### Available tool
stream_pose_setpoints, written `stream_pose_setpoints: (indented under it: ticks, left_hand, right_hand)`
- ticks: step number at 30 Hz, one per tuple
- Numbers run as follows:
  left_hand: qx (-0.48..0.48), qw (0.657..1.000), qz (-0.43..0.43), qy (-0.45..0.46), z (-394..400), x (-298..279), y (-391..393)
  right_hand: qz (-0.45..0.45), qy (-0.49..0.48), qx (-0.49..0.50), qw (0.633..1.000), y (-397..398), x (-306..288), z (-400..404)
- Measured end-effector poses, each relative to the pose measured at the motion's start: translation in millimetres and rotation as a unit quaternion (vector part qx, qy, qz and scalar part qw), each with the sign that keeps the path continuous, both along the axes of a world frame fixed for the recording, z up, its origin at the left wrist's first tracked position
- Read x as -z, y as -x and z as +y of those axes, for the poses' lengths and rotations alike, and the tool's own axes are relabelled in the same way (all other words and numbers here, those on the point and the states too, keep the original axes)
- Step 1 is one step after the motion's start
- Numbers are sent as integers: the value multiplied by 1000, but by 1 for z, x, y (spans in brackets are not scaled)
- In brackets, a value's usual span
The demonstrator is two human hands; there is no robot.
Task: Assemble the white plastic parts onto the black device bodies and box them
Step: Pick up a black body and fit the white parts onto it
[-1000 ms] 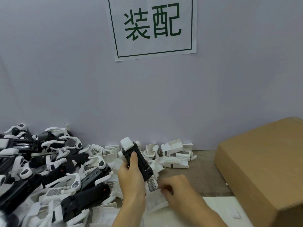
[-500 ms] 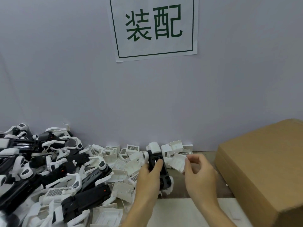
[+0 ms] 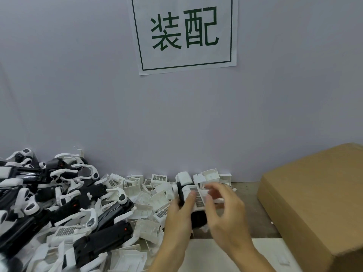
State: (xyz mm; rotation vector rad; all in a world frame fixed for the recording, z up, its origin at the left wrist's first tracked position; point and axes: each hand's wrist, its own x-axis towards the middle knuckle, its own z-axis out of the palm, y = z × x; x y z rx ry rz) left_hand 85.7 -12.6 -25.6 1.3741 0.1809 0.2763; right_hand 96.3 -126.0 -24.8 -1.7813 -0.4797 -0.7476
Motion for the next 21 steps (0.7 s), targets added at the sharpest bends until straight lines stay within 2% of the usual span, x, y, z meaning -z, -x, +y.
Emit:
stream_pose_setpoints:
  ticks: [2, 4, 10, 15, 18, 21]
  left_hand:
    - [-2, 997, -31, -70, -4, 1, 2]
    - [-9, 992, -44, -120, -6, 3, 2]
    - [-16, 983, -41, -178, -4, 8, -1]
    - [30, 977, -18, -209, -6, 5, 5]
    - [40, 976, 8, -213, -6, 3, 8]
    - [39, 994, 28, -97, -5, -5, 9]
  right_hand:
    - [115, -36, -32, 992, -1, -2, 0]
    - [176, -44, -55, 982, -1, -4, 2]
    - [264, -63, -155, 950, -3, -16, -6]
    - [338, -67, -110, 932, -12, -17, -19]
    - [314, -118, -26, 942, -18, -21, -32]
    - [209, -62, -13, 976, -16, -27, -39]
